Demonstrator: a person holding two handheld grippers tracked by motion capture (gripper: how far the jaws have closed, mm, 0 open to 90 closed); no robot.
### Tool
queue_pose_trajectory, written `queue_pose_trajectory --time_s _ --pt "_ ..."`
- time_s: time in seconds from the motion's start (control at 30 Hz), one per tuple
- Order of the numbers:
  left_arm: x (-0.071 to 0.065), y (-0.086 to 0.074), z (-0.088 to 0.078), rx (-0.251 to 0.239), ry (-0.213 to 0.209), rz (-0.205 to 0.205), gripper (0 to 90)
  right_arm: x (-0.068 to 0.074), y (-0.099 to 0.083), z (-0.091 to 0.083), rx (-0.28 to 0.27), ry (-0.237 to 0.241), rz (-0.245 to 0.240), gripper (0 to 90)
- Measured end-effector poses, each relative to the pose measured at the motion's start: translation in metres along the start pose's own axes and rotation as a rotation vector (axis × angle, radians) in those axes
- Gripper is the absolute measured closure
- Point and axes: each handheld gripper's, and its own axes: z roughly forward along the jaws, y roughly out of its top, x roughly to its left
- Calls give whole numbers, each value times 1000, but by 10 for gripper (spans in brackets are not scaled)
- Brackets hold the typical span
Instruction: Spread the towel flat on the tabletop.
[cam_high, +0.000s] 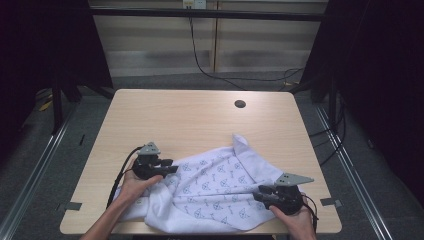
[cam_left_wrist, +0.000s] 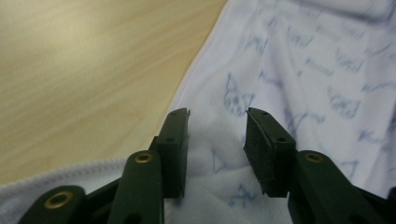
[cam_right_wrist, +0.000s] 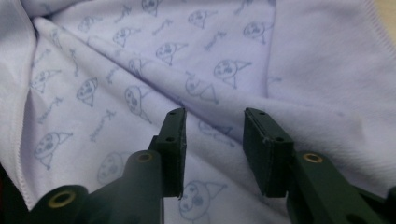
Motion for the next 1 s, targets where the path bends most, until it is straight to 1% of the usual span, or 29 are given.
queue_pose_trajectory --time_s 0.03,0.07,0.1,0.17,0.2,0.23,0.27,0.3,0.33,0.37,0.4,0.43,0.47,0.5,0.53,0.57,0.6,0.63,0.67,0.7,0.73,0.77,0.8,0.83,0.87,0.9,0.93,0.97,1.0 --pt "-3 0 -1 20 13 22 605 1 -2 3 15 1 -2 587" --pt "-9 -4 1 80 32 70 641 1 -5 7 48 -23 -6 552" --pt "-9 -4 1 80 32 70 644 1 -5 7 48 -23 -6 552" --pt "-13 -7 -4 86 43 63 645 -2 -5 11 48 -44 -14 565" --pt "-13 -12 -11 92 47 64 645 -8 -3 13 46 -52 -21 607" --pt "-12 -15 -14 87 54 48 646 -10 -2 14 42 -68 -29 627" --pt "-10 -19 -18 80 56 33 645 -14 -1 16 37 -66 -30 644" --pt "-10 -19 -18 80 56 33 645 -18 2 18 34 -64 -22 667" --pt "-8 -21 -22 86 58 22 645 -22 4 19 35 -81 -14 676" --pt "-7 -23 -25 87 70 15 645 -22 4 19 35 -81 -14 676" --pt "-6 -28 -30 78 75 -1 645 -29 10 24 35 -105 -13 675" --pt "-4 -33 -35 68 66 -31 645 -29 10 24 35 -105 -13 675" --pt "-3 -34 -37 69 62 -35 644 -35 15 29 33 -113 -9 676" --pt "-2 -37 -40 50 55 -59 634 -41 21 35 36 -132 -9 666" --pt "-1 -38 -41 43 53 -67 621 -44 27 39 46 -160 -13 653" --pt "-1 -38 -41 43 53 -67 605 -44 27 39 46 -160 -13 653" --pt "0 -37 -41 35 54 -82 605 -48 30 43 42 -158 -13 651" --pt "1 -37 -41 29 52 -87 602 -54 37 50 34 -151 3 652" --pt "3 -37 -41 -2 40 -110 602 -60 45 60 23 -162 14 636" --pt "4 -36 -42 -15 16 -117 603 -63 51 67 15 -159 25 607" --pt "4 -36 -42 -15 16 -117 604 -63 51 67 15 -159 25 607" --pt "5 -36 -43 -27 6 -122 604 -64 54 71 6 -157 38 562" --pt "5 -35 -44 -30 9 -121 605 -64 56 74 -3 -147 53 536" --pt "5 -34 -45 -41 2 -123 608 -58 59 74 -15 -122 61 511" --pt "6 -34 -47 -56 -17 -117 616 -52 61 72 -30 -90 58 503" --pt "6 -33 -49 -63 -18 -105 619 -46 61 69 -41 -62 52 499" --pt "6 -31 -52 -80 -22 -104 634 -36 62 66 -44 -25 40 499" --pt "7 -30 -54 -87 -21 -103 657 -22 61 62 -44 27 24 499" --pt "7 -30 -54 -87 -21 -103 673 -10 60 61 -30 70 0 499"
